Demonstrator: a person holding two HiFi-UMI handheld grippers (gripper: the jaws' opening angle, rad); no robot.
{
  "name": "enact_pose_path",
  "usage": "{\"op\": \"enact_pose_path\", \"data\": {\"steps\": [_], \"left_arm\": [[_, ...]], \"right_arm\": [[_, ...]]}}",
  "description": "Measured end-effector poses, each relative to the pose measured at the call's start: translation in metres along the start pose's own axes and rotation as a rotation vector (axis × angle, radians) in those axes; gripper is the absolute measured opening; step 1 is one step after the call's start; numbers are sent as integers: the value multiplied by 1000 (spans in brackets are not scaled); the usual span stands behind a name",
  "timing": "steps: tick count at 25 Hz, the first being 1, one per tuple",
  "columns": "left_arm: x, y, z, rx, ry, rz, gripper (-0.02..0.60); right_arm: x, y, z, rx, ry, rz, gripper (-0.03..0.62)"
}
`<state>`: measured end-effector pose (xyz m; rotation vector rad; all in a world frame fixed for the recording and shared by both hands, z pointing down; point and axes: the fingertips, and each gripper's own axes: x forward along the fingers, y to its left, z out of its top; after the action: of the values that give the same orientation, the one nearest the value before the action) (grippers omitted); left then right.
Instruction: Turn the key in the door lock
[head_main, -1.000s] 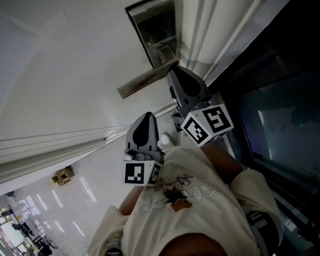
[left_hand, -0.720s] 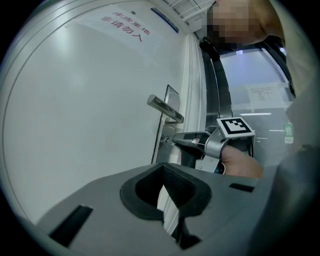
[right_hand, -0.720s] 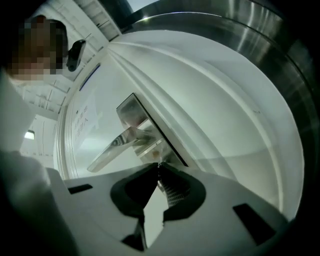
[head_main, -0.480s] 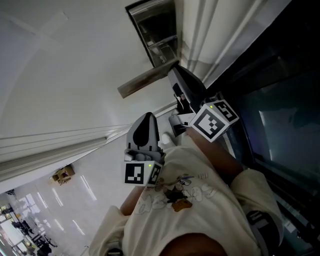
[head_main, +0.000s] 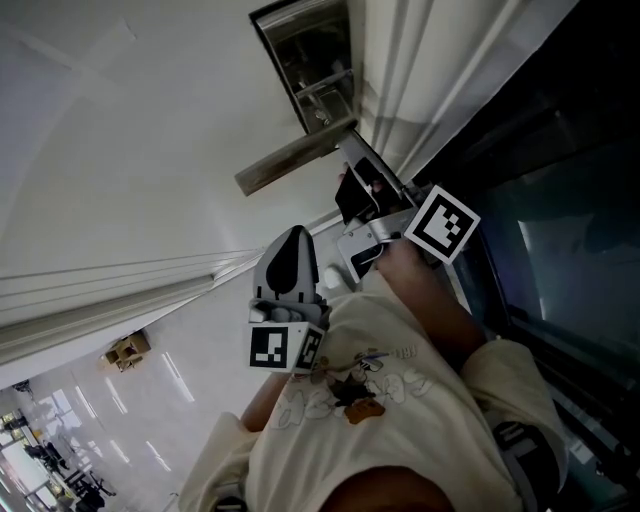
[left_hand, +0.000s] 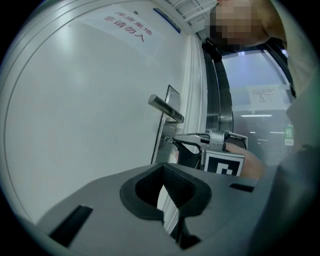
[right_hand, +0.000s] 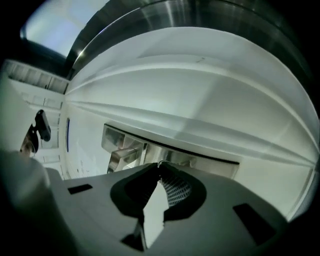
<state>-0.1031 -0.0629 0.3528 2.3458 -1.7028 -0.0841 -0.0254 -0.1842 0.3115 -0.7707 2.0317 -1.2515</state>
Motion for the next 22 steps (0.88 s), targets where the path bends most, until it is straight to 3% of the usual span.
{"op": "enact_pose_path", "data": {"steps": [8,14,17,18,19,22], "left_arm": [[0,-1,0,-3,0,-2,6],[-2,0,-1,-1,0,7,5],[-2,0,-1,3,-1,13,6],[-1,0,0,3,-2,15,5],[-1,0,0,2,-3,17,6],[0,1,2,2,-7,22,6]], "right_arm": [[-1,-8,-3,319,-16,25,31],[-1,-9,-4,380,-16,39,31],[0,-3,-3,332,-4,75,45],[0,0,-3,294,7,89,131],[-3,3,-2,251,14,96,167],[-20,5,8,67,-1,64,165]]}}
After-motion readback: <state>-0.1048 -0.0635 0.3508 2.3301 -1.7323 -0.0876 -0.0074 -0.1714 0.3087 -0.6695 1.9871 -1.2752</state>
